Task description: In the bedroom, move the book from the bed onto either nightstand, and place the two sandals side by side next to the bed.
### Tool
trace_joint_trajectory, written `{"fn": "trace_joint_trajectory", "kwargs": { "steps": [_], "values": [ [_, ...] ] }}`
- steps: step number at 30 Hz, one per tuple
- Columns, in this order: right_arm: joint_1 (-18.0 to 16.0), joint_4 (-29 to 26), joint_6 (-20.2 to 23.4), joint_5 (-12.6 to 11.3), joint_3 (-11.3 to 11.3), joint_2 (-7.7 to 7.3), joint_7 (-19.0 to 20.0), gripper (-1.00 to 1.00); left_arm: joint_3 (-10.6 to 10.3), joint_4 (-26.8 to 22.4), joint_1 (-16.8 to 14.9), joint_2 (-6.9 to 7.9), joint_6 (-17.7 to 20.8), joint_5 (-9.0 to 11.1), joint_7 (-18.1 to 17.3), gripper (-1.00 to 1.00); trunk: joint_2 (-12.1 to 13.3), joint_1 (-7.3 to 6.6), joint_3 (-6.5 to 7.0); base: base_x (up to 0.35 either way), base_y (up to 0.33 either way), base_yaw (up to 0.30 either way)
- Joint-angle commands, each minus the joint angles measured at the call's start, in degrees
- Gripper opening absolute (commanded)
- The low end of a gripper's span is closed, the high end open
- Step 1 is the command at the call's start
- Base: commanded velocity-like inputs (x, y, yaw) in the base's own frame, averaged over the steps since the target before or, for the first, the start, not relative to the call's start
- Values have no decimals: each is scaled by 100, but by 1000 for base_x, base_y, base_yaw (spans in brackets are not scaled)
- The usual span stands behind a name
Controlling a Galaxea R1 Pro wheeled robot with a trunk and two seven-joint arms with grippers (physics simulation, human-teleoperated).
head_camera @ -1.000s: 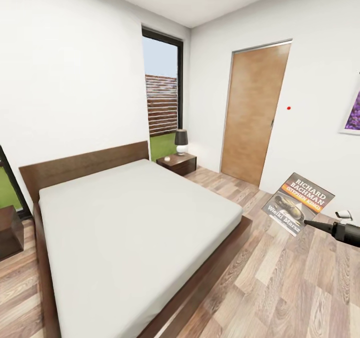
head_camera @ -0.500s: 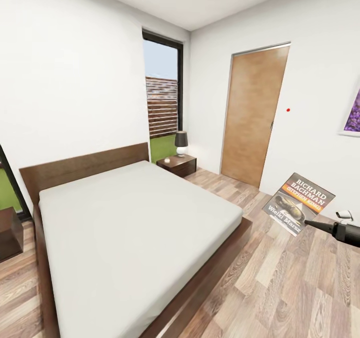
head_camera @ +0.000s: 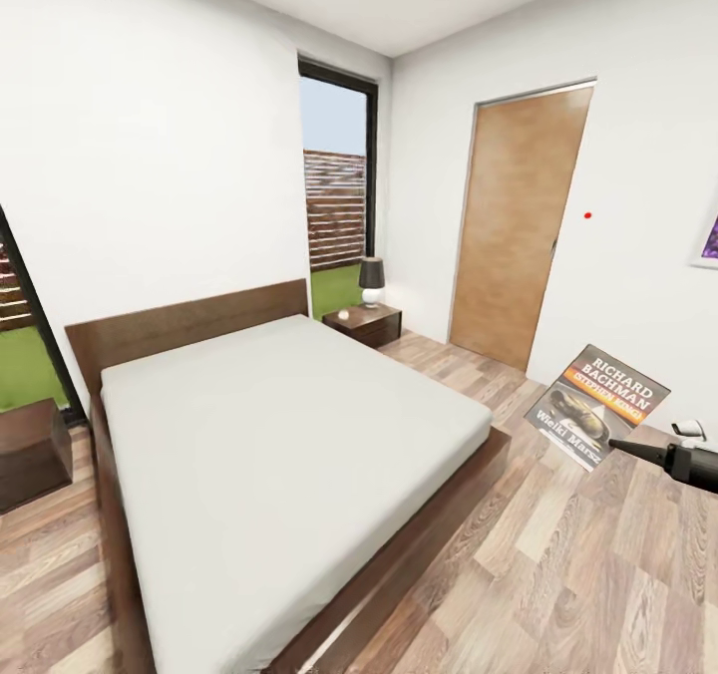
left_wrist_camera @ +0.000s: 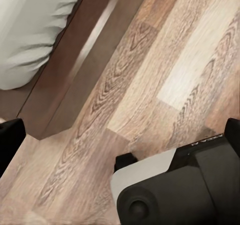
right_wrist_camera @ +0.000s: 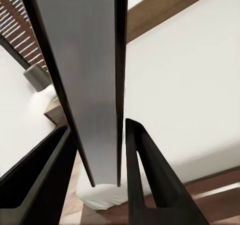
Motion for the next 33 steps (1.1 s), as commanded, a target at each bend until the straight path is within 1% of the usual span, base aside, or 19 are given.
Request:
{"fn": "trace_joint_trajectory", "kwargs": {
  "steps": [1, 8, 15, 20, 23, 28, 33],
  "values": [
    [-1, 1, 58, -2, -8, 4, 14, -100, -26, 5, -2, 0, -18, -19, 2, 100, -5, -2, -10, -274, 58, 134],
    [-1, 2, 60, 2, -3, 23, 10, -100, -27, 6, -3, 0, -18, -19, 2, 100, -5, -2, -67, -154, 29, 143],
    [-1, 16, 65, 1, -2, 27, 13, -100, -34, 5, -4, -12, -18, -19, 2, 100, -5, -2, -115, -34, 6, 115],
    [-1, 160, 79, -12, -15, 11, 17, -100, -36, 4, -3, -17, -18, -15, 2, 100, -5, -2, -128, -11, 26, 42],
    [-1, 255, 96, -18, -118, 3, 18, -100, -36, 5, -2, -18, -18, -16, 2, 100, -5, -2, -132, -4, 53, 64],
    [-1, 327, 117, -14, -430, 6, 1, -100, -37, 5, -2, -20, -18, -17, 2, 100, -5, -2, -134, -2, 63, 186],
    [-1, 351, 117, -8, -573, 21, -17, -100, -37, 5, -4, -20, -18, -17, 2, 100, -5, -2, -134, -1, 69, 255]
  ]
}}
